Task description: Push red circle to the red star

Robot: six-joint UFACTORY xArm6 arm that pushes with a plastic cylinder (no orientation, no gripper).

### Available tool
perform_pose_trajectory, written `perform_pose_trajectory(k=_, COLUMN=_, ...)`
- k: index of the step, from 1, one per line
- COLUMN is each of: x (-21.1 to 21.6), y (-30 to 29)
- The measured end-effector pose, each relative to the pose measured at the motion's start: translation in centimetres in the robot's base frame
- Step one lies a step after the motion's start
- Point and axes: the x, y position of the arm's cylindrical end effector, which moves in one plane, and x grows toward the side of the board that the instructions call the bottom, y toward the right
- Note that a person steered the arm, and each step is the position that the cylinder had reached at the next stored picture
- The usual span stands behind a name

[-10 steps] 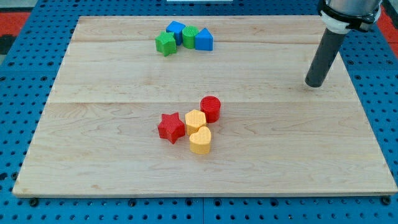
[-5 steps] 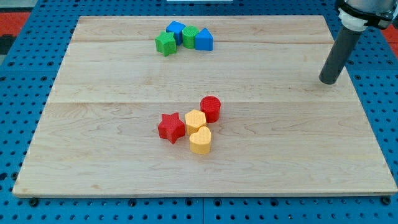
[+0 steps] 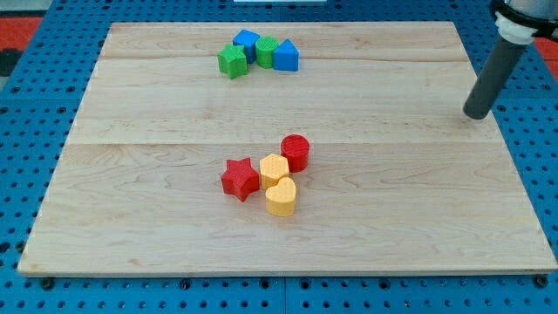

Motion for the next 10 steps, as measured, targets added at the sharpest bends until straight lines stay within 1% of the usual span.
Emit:
perform_pose_trajectory(k=1, x=-1.3, y=-5.6)
perform_pose_trajectory(k=3, x=-1.7, y=-8.4)
perform_pose_trajectory(k=4, x=-2.1, y=-10.6)
perform_pose_trajectory(k=6, x=-2.0, y=-10.2)
perform_pose_trajectory(k=8, x=0.1, y=-15.0)
perform_pose_trajectory(k=9, x=3.4, y=-17.2)
perform_pose_trajectory(k=10, x=5.7, y=-21.9)
